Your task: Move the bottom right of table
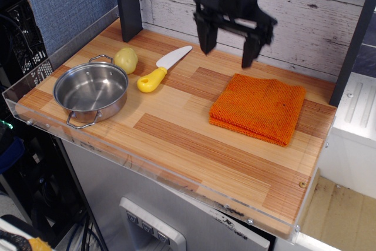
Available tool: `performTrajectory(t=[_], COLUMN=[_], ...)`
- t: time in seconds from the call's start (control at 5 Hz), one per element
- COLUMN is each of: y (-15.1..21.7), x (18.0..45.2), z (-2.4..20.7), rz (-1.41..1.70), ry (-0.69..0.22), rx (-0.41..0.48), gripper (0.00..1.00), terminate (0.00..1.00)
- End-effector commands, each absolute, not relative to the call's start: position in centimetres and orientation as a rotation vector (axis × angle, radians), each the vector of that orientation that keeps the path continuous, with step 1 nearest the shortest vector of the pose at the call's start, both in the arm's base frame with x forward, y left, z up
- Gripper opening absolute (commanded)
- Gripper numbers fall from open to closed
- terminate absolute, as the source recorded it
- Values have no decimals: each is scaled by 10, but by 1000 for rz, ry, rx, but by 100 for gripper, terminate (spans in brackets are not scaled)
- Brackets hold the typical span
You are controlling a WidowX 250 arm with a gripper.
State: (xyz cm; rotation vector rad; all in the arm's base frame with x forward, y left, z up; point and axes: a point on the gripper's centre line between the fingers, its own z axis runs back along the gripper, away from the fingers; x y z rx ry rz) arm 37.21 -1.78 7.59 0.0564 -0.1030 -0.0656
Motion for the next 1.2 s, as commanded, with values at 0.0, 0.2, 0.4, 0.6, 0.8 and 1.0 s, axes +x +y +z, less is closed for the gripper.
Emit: performTrajectory(t=[0.0, 0.2, 0.4, 0.6, 0.8, 1.0], y=[-44, -52, -58, -56, -56, -55], x=[368, 362, 358, 358, 362, 363], z=[67, 61, 55, 46, 40, 32], rz=[-71, -68, -70, -61, -67, -58], ry=[-121, -107, -98, -108, -120, -117], rx=[34, 1, -3, 27, 42, 48], gripper=[100, 100, 100, 100, 100, 100], terminate=[0, 0, 0, 0, 0, 0])
